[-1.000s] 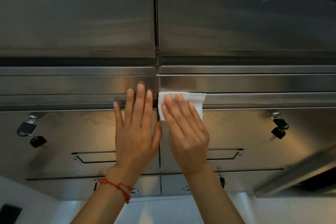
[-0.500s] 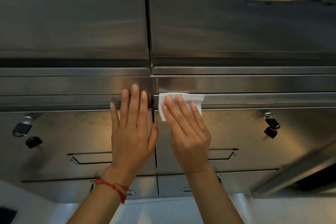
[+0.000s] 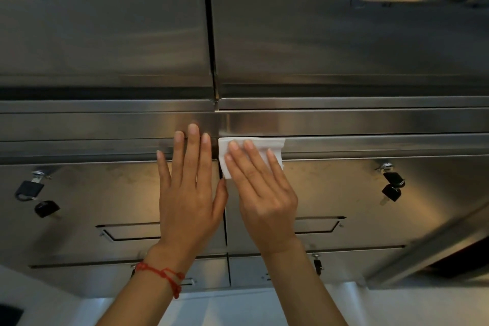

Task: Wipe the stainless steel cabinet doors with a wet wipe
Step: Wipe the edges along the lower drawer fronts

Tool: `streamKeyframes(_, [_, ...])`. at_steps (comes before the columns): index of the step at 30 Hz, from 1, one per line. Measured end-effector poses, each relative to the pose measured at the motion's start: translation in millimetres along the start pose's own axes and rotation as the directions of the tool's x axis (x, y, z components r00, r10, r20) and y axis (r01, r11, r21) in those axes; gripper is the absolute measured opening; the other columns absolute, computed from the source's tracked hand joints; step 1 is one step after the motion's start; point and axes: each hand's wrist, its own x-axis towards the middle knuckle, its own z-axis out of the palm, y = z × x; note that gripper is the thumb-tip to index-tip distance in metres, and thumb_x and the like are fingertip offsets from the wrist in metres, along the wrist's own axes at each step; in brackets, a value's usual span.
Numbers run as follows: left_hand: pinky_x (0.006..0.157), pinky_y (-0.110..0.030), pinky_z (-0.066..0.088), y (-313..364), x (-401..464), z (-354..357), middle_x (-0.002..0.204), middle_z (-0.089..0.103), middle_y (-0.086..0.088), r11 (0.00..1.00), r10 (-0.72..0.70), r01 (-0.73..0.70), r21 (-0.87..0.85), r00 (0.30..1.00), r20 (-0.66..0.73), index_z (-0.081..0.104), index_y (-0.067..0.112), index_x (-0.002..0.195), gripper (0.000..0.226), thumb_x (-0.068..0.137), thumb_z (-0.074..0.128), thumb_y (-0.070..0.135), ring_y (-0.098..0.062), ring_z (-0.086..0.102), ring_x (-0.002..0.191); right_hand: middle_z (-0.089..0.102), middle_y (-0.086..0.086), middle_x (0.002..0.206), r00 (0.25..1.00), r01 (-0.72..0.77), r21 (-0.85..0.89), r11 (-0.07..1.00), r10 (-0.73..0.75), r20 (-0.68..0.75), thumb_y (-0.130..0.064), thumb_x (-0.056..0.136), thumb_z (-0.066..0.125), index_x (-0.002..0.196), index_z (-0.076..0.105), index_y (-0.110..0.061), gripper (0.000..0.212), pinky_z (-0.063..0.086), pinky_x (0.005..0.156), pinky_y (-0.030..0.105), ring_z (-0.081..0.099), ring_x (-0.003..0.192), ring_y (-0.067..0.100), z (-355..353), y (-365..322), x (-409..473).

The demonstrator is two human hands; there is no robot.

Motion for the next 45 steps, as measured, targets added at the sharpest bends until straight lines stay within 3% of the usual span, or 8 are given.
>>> streamKeyframes(10, [0.115,-0.054,0.007,15.4,-2.6,0.0,0.156,-0.012,-0.013,1.000,-0.012,0.012,0.011,1.000,0.002,0.010,0.001,0.147,0.070,0.092,0.043,0.028,-0.030,-0.002,0.145,0.056,0.010,0.130,0.998,-0.055,-0.078,0.995,0.055,-0.008,0.000,0.098,0.048,0.122,0.059,-0.005,0.026,0.042,0.105,0.041,0.052,0.125,0.024,-18.4,28.9,-15.2])
streamKeyframes(16, [0.114,-0.054,0.017,42.4,-10.1,2.9,0.152,0.015,-0.023,0.995,0.046,-0.042,-0.086,0.998,0.039,0.028,0.001,0.141,0.056,0.091,0.041,0.024,-0.035,0.013,0.142,0.057,0.013,0.129,0.993,-0.118,-0.067,0.991,0.118,-0.003,0.002,0.091,0.059,0.121,0.059,-0.002,0.030,0.044,0.103,0.043,0.052,0.124,0.028,-28.6,44.0,-22.6])
streamKeyframes(19, [0.114,-0.053,0.018,54.6,-14.4,6.2,0.151,0.020,-0.022,0.992,0.064,-0.057,-0.111,0.996,0.059,0.033,0.001,0.139,0.053,0.091,0.041,0.022,-0.035,0.017,0.142,0.058,0.014,0.127,0.992,-0.127,-0.064,0.990,0.127,-0.007,0.001,0.096,0.052,0.120,0.060,-0.001,0.025,0.045,0.102,0.044,0.054,0.122,0.029,-29.8,47.1,-24.3])
streamKeyframes(34, [0.111,-0.054,0.020,74.5,-20.3,22.6,0.150,0.022,-0.020,0.999,0.026,-0.024,-0.021,0.994,0.107,0.027,0.001,0.142,0.058,0.091,0.040,0.025,-0.034,0.020,0.141,0.056,0.014,0.129,0.998,-0.066,-0.114,0.991,0.066,0.001,-0.002,0.095,0.057,0.119,0.061,-0.001,0.025,0.044,0.103,0.045,0.052,0.123,0.029,-33.9,62.2,-26.5])
streamKeyframes(40, [0.112,-0.052,0.020,77.8,-18.8,23.3,0.148,0.027,-0.019,1.000,0.001,-0.002,0.012,0.998,0.069,0.030,0.000,0.141,0.057,0.090,0.041,0.023,-0.034,0.024,0.139,0.054,0.015,0.130,0.992,-0.128,-0.116,0.985,0.125,-0.037,0.002,0.093,0.056,0.120,0.059,0.000,0.027,0.042,0.105,0.044,0.051,0.124,0.030,-35.2,64.9,-28.7])
streamKeyframes(45, [0.114,-0.050,0.017,81.4,-18.4,25.6,0.149,0.024,-0.018,0.999,-0.029,0.028,0.026,0.997,0.067,0.025,0.001,0.143,0.059,0.089,0.040,0.022,-0.032,0.020,0.140,0.059,0.012,0.127,0.999,-0.034,-0.075,0.997,0.033,-0.018,0.004,0.095,0.051,0.119,0.062,-0.003,0.028,0.044,0.103,0.043,0.053,0.123,0.026,-32.4,62.9,-21.2])
